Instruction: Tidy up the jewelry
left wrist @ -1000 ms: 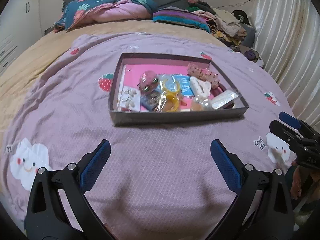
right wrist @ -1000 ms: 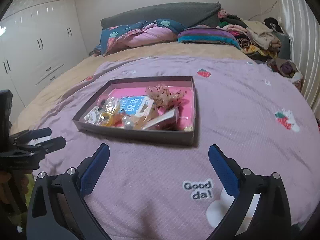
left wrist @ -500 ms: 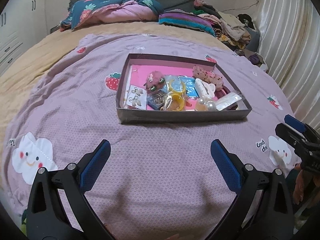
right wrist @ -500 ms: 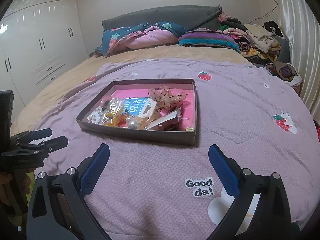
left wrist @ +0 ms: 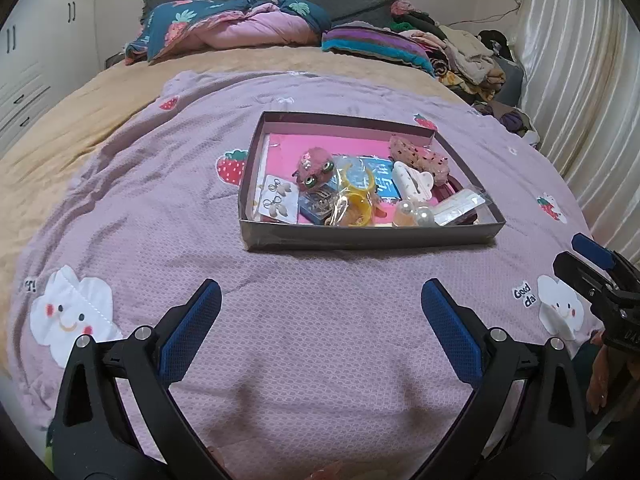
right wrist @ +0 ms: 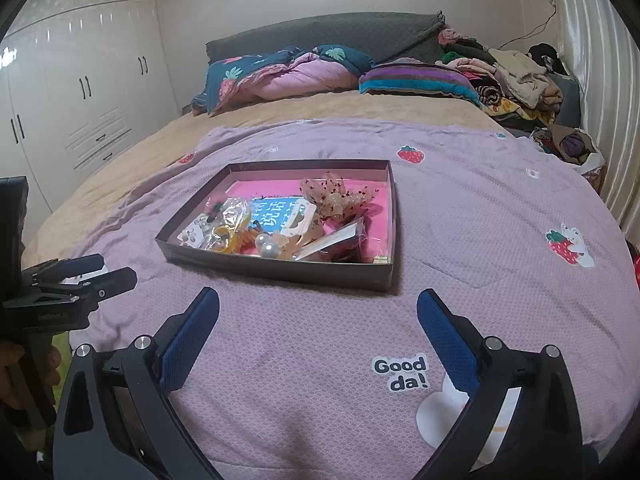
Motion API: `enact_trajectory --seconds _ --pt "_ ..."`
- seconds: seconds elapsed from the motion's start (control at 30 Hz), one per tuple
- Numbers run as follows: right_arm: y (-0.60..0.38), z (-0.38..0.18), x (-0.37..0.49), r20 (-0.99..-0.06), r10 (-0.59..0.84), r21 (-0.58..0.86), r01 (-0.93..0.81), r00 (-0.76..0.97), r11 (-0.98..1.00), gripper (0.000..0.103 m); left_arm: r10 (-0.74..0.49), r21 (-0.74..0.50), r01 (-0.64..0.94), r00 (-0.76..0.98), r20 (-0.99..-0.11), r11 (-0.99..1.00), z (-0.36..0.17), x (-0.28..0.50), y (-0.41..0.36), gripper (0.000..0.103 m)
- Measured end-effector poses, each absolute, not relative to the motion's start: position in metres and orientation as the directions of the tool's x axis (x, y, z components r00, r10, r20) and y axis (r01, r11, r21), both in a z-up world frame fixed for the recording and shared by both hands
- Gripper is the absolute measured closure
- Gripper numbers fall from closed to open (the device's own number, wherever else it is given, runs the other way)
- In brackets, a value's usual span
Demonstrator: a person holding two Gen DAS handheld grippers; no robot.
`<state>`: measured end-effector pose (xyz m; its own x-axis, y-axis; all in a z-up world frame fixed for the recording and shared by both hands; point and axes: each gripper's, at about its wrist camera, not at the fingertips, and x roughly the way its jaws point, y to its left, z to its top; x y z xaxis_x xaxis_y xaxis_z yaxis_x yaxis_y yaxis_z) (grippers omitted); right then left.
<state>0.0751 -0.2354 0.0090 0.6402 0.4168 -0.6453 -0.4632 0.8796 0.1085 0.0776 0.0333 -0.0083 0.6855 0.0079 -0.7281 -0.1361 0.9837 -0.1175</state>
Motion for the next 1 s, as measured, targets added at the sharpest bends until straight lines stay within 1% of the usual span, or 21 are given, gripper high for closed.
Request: enact_trajectory --seconds 1.0 --pt "-0.2326 0.0093 0.0735 -0.648 0.422 0.112 -0.469 0.634 0.876 0.004 0.017 -0.103 -0.134 0.686 -0.728 0.986 -0.004 0.0764 0.0306 0.009"
